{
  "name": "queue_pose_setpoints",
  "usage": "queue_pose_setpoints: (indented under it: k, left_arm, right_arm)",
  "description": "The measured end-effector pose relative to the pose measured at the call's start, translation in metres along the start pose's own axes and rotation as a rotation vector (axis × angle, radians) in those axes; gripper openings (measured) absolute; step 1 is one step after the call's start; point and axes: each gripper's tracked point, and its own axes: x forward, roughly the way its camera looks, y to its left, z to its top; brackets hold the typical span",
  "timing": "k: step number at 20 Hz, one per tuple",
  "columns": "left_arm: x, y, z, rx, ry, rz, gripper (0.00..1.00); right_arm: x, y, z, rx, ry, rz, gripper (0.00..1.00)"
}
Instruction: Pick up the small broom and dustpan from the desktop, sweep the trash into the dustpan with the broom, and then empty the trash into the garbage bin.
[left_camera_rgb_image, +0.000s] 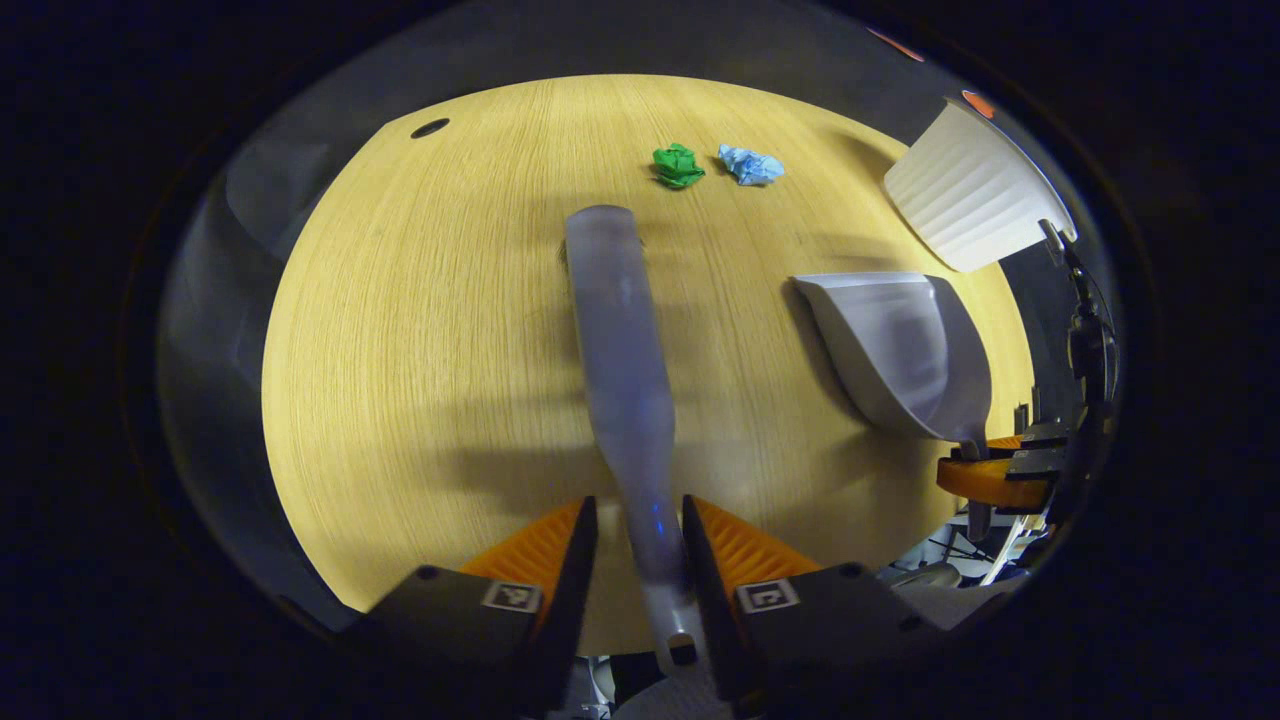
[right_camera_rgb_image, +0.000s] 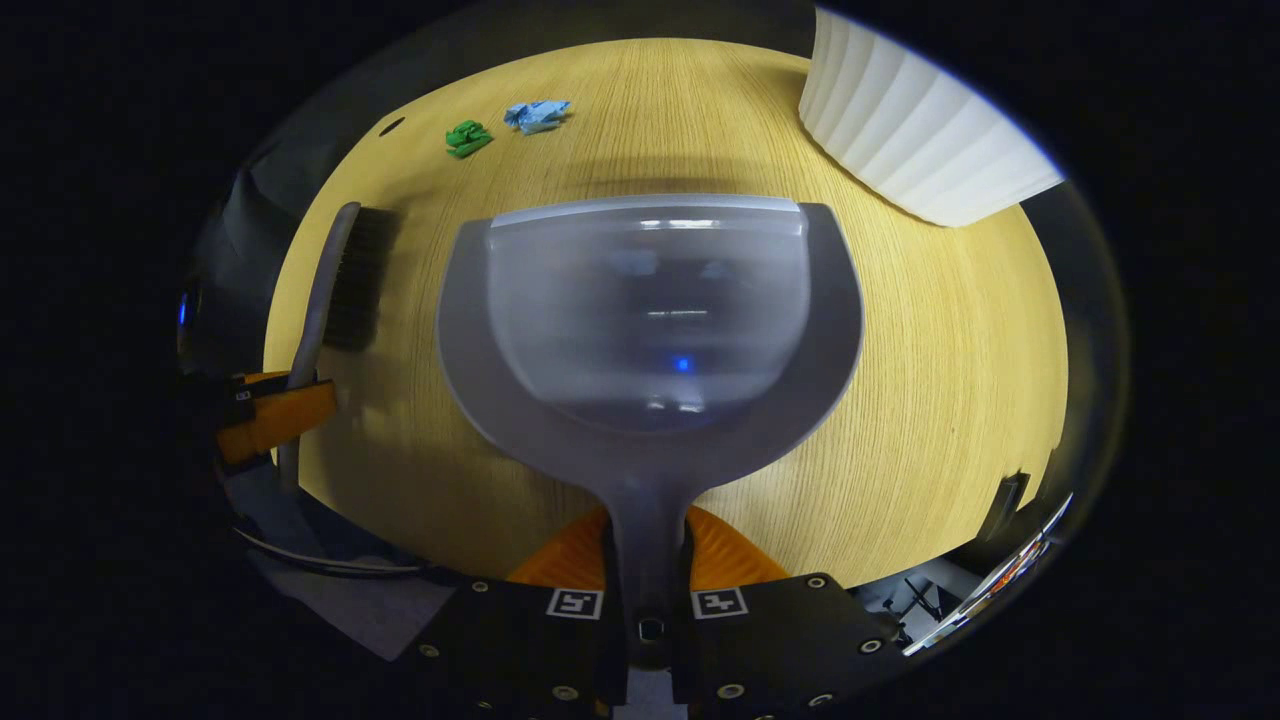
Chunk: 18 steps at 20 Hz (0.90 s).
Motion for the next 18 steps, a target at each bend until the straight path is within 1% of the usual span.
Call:
queue_pose_setpoints:
  k: [1, 2, 3, 4, 5, 6, 7, 8, 12, 15, 16, 18]
  left_arm:
    - [0.002, 0.004, -0.001, 0.016, 0.013, 0.007, 0.43]
    - [0.006, 0.004, -0.004, 0.023, 0.023, -0.003, 0.31]
    - [0.009, 0.008, -0.01, 0.042, 0.037, 0.006, 0.27]
    - [0.011, 0.015, -0.008, 0.061, 0.032, 0.02, 0.27]
    - [0.014, 0.018, -0.012, 0.076, 0.028, 0.021, 0.2]
    - [0.008, 0.022, -0.011, 0.099, 0.014, 0.0, 0.14]
    - [0.007, 0.02, -0.012, 0.114, 0.008, -0.015, 0.11]
    - [0.01, 0.02, -0.012, 0.125, -0.003, -0.027, 0.12]
    - [0.001, 0.033, -0.001, 0.182, -0.032, -0.014, 0.11]
    - [-0.012, 0.044, 0.026, 0.231, -0.059, -0.008, 0.11]
    - [-0.016, 0.051, 0.038, 0.262, -0.069, 0.002, 0.11]
    - [-0.022, 0.066, 0.068, 0.36, -0.087, 0.029, 0.11]
  right_arm:
    - [0.0, 0.0, 0.0, -0.002, -0.001, -0.001, 0.18]
    - [0.0, 0.0, 0.0, -0.005, -0.002, -0.003, 0.18]
    - [0.0, 0.0, 0.001, -0.007, -0.004, -0.004, 0.18]
    - [0.0, -0.001, 0.001, -0.008, -0.007, -0.006, 0.18]
    - [0.0, -0.001, 0.001, -0.008, -0.009, -0.005, 0.18]
    - [0.0, -0.001, 0.002, -0.008, -0.013, -0.006, 0.18]
    - [0.0, -0.001, 0.002, -0.009, -0.016, -0.006, 0.18]
    - [0.0, -0.001, 0.002, -0.009, -0.018, -0.007, 0.18]
    - [0.0, -0.001, 0.003, -0.026, -0.024, -0.012, 0.18]
    - [-0.001, 0.001, 0.002, -0.09, -0.031, -0.028, 0.18]
    - [0.0, 0.003, 0.002, -0.115, -0.036, -0.034, 0.18]
    - [-0.002, 0.006, 0.001, -0.155, -0.049, -0.043, 0.18]
